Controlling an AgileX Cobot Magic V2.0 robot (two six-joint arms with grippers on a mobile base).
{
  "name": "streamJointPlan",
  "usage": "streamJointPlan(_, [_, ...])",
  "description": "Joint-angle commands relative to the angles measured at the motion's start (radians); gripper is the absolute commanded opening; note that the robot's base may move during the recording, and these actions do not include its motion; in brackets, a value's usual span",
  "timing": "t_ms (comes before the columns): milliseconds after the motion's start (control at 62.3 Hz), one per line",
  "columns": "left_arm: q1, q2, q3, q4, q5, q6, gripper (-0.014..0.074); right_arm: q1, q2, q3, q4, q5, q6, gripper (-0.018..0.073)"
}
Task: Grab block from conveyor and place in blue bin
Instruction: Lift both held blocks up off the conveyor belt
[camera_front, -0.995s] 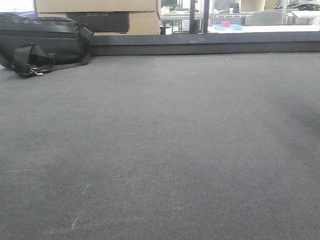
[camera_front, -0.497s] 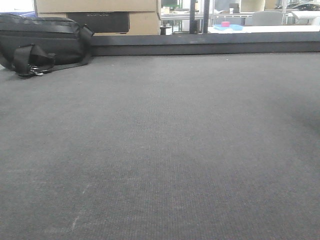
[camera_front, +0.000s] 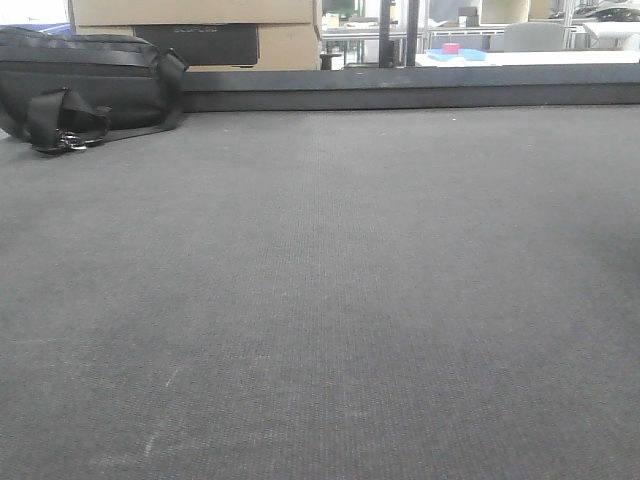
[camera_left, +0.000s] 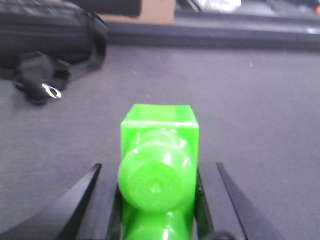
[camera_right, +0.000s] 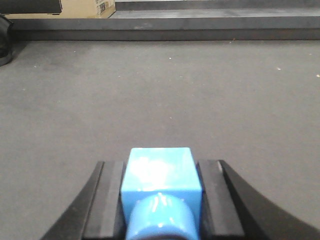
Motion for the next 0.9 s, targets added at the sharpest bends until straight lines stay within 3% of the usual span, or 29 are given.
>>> streamJointPlan(0, [0.029,-0.093,0.08,-0.007,-0.05,0.004,-0.0111,0.0,-0.073,0.038,-0.041,-0.034,-0.001,-0.0162])
streamJointPlan(209, [0.135,-0.29,0.202,-0.007,-0.085,0.004,-0.0111,0.0,-0.144,0.064,-0.062,-0.043,-0.001,-0.0162])
streamJointPlan(481, [0.244,-0.44,0.21,-0.007,-0.087,0.004,-0.0111,0.0,-0.173,0.053,-0.06,-0.13,-0.001,-0.0162])
streamJointPlan(883, [0.261,-0.474,0.21,-0.007,-0.087,0.004,-0.0111,0.0,-0.173,0.053,-0.06,-0.13,-0.001,-0.0162])
